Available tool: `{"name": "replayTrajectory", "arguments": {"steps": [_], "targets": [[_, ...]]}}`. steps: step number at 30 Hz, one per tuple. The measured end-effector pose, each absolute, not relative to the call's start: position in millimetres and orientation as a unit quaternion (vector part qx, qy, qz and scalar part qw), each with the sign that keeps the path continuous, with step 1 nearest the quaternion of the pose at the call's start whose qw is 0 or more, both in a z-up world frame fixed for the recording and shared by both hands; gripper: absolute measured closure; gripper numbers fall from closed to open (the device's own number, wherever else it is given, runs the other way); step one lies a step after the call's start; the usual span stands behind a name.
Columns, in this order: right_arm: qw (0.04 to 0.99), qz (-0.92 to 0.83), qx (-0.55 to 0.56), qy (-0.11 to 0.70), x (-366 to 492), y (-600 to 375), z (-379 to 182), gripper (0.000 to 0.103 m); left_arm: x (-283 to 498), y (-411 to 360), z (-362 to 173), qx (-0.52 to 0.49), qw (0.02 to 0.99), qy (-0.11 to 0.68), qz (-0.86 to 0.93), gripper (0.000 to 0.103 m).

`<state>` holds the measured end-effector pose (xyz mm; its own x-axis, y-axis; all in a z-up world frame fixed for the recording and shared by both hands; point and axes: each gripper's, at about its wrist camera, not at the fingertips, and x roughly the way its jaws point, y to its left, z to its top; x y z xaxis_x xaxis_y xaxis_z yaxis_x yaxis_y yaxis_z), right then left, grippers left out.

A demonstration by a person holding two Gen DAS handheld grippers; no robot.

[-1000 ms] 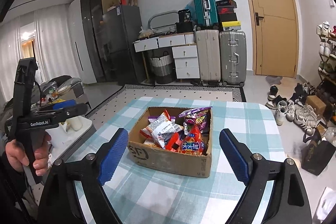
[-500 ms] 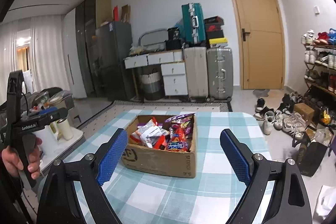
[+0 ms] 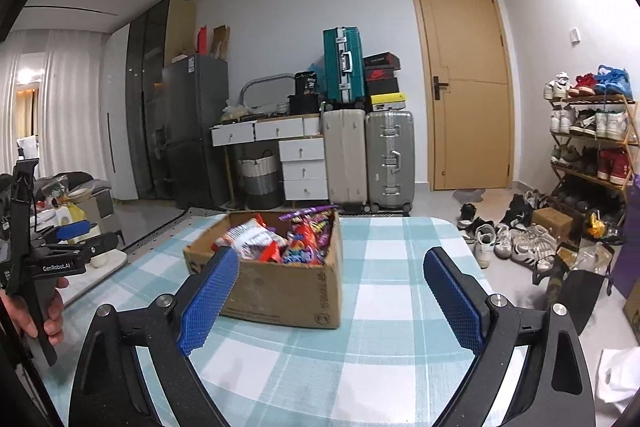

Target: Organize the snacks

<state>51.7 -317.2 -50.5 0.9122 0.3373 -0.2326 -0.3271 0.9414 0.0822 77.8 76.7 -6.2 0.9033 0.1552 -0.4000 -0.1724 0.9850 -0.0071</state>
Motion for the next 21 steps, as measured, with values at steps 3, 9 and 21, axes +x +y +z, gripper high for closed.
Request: {"name": "replayTrajectory", "arguments": {"steps": [3, 9, 21], "targets": [[0.981, 0.154, 0.016, 0.115, 51.5, -319.0, -65.3, 0.008, 80.5, 85.9, -23.5, -0.042, 0.973, 0.208, 0.089, 0.001], [0.983, 0.144, -0.003, 0.111, 49.9, -319.7, -87.1, 0.008, 77.9, 95.4, -43.0, -0.037, 0.974, 0.190, 0.114, 0.001], [0.976, 0.150, -0.006, 0.156, 62.6, -315.8, -106.1, 0.003, 72.4, 89.0, -51.0, -0.010, 0.982, 0.157, 0.105, 0.001]]}}
